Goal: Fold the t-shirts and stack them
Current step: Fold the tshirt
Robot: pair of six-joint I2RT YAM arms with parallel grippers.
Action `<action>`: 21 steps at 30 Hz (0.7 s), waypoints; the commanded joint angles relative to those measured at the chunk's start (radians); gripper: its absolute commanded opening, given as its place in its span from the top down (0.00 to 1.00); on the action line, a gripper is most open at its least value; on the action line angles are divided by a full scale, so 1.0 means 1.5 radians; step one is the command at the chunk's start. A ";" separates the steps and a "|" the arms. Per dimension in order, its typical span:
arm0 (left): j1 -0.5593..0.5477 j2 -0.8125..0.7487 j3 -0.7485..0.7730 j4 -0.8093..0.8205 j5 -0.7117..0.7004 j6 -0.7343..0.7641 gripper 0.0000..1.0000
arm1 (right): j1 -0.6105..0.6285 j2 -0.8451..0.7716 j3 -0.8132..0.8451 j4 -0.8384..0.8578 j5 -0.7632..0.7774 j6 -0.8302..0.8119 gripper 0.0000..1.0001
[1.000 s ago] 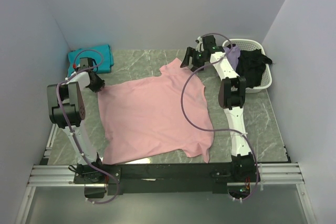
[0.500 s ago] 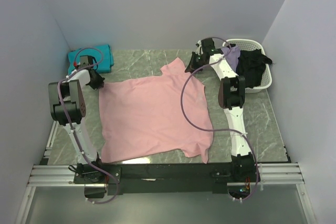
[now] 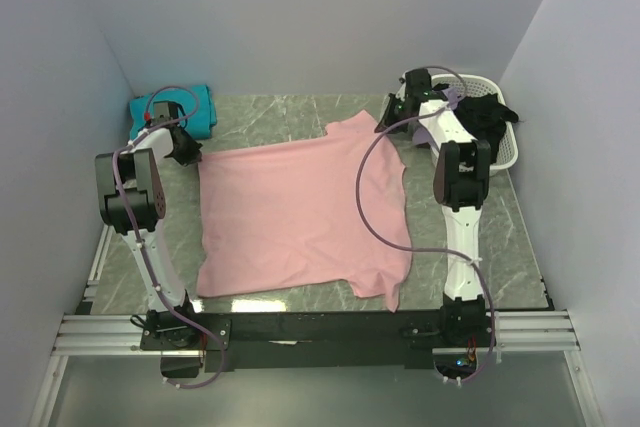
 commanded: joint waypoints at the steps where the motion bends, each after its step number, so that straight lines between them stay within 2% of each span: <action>1: 0.008 -0.008 0.005 0.038 0.048 0.019 0.99 | -0.016 -0.107 -0.047 0.075 0.022 -0.022 1.00; 9: 0.008 -0.046 0.019 0.058 0.140 0.020 0.99 | -0.016 -0.155 -0.067 0.091 -0.039 -0.038 1.00; 11: 0.008 -0.052 0.015 0.068 0.152 0.014 0.96 | -0.016 -0.153 -0.068 0.089 -0.050 -0.038 1.00; 12: 0.008 -0.048 0.015 0.077 0.157 0.013 0.89 | -0.017 -0.151 -0.066 0.084 -0.050 -0.039 1.00; 13: 0.007 -0.039 0.016 0.085 0.182 0.012 0.66 | -0.017 -0.142 -0.061 0.083 -0.049 -0.037 1.00; 14: 0.007 -0.032 0.018 0.090 0.196 0.008 0.55 | -0.016 -0.136 -0.057 0.081 -0.056 -0.037 1.00; 15: 0.008 -0.024 0.024 0.102 0.211 0.004 0.39 | -0.016 -0.122 -0.044 0.069 -0.061 -0.036 1.00; 17: 0.005 -0.001 0.033 0.113 0.242 -0.003 0.26 | -0.015 -0.111 -0.038 0.064 -0.071 -0.034 1.00; 18: 0.000 0.005 0.037 0.118 0.245 -0.005 0.24 | -0.015 -0.106 -0.037 0.065 -0.077 -0.034 1.00; 21: -0.008 0.025 0.052 0.116 0.242 0.002 0.27 | -0.015 -0.106 -0.046 0.070 -0.076 -0.034 1.00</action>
